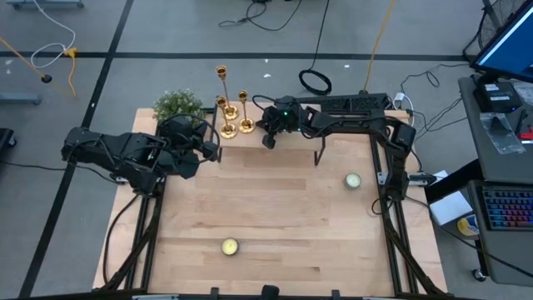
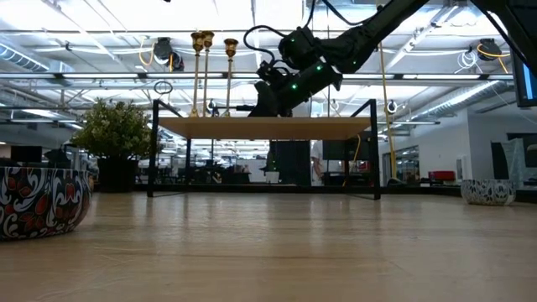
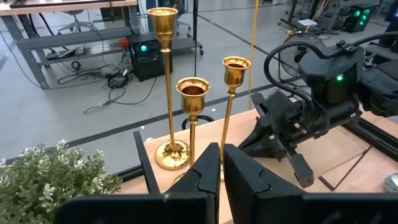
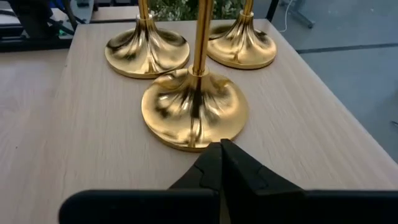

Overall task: Pick & Place candle stick holders
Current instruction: Put the gold candle holder on the shelf, then put the blue scented candle on the shelf

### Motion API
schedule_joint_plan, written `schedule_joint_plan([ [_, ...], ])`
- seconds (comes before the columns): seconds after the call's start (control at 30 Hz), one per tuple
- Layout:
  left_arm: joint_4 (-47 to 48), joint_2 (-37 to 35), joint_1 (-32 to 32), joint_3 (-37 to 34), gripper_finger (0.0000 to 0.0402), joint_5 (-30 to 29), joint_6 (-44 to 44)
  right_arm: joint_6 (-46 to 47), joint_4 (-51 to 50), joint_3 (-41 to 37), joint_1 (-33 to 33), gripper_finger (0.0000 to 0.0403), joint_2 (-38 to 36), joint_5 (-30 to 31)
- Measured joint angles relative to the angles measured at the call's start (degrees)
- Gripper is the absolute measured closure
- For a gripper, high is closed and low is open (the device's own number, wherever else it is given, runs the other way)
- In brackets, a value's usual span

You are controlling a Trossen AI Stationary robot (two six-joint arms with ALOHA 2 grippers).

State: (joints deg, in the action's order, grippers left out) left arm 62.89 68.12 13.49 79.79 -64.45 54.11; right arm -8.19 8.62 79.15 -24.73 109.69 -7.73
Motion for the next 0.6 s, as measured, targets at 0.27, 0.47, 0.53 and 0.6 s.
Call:
schedule_joint_plan([
  [0.27,0.02,0.0,-0.01,0.0,0.038,-0.27,-0.25,-0.26,1.27,0.02,-0.31,0.0403,0.76,-0.09],
  [0.47,-0.01,0.0,-0.01,0.0,0.038,-0.66,-0.42,-3.84,-0.21,-0.2,-0.35,0.0403,-1.35,2.83],
  [0.53,-0.07,0.0,-0.01,0.0,0.038,-0.6,-0.37,-5.76,-0.58,-0.22,-0.22,0.0403,-2.92,4.79],
  [0.6,-0.12,0.0,-0.01,0.0,0.038,-0.52,0.06,-7.11,-1.12,-0.2,-0.11,0.0403,-4.84,5.38],
])
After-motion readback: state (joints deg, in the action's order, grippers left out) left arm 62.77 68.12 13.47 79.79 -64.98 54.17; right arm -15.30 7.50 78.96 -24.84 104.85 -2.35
